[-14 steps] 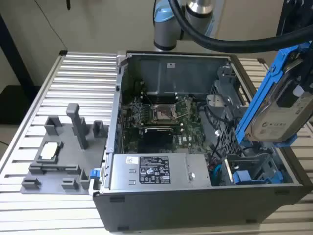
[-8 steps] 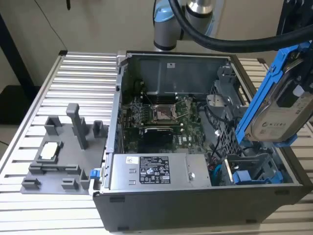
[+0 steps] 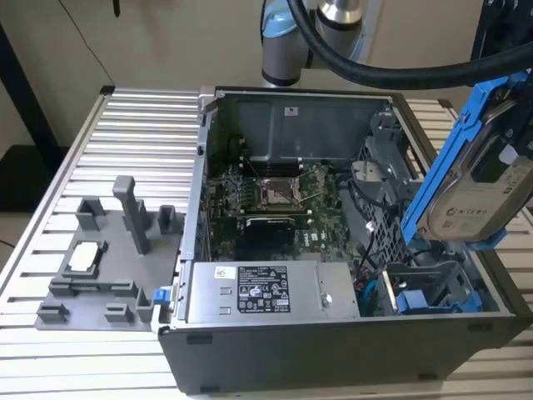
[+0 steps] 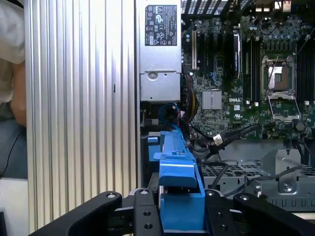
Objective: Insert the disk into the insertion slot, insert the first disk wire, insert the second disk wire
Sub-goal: 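Insert the disk into the insertion slot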
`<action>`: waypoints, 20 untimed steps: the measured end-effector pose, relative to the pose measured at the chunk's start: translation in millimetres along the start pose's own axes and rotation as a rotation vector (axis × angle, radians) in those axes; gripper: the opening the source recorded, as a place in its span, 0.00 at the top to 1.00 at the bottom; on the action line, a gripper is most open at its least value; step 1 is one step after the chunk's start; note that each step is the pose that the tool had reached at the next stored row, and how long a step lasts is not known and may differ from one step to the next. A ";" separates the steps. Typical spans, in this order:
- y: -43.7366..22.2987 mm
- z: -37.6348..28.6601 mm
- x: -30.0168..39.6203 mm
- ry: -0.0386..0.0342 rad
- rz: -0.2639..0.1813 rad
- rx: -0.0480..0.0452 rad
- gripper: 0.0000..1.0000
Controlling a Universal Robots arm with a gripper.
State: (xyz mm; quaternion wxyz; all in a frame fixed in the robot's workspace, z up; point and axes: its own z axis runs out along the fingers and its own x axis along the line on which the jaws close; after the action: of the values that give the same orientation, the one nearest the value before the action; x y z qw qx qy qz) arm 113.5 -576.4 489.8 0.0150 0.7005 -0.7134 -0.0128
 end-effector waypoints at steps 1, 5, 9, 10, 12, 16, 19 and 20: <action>0.0 0.1 0.0 0.0000 0.000 0.0001 0.67; -0.1 1.7 0.0 -0.0002 0.000 0.0002 0.67; -0.2 3.8 0.0 -0.0002 0.000 0.0002 0.67; -0.2 4.2 0.0 -0.0001 0.000 0.0002 0.67; -0.2 5.2 0.0 -0.0002 0.000 0.0002 0.67; -0.3 7.8 0.0 0.0000 0.000 0.0002 0.67; -0.4 9.9 0.3 -0.0001 0.000 0.0001 0.67; -0.4 10.6 0.4 -0.0001 0.000 0.0002 0.67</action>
State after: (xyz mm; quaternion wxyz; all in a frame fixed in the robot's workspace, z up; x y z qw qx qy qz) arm 113.5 -576.8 479.2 0.0149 0.7005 -0.7134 -0.0128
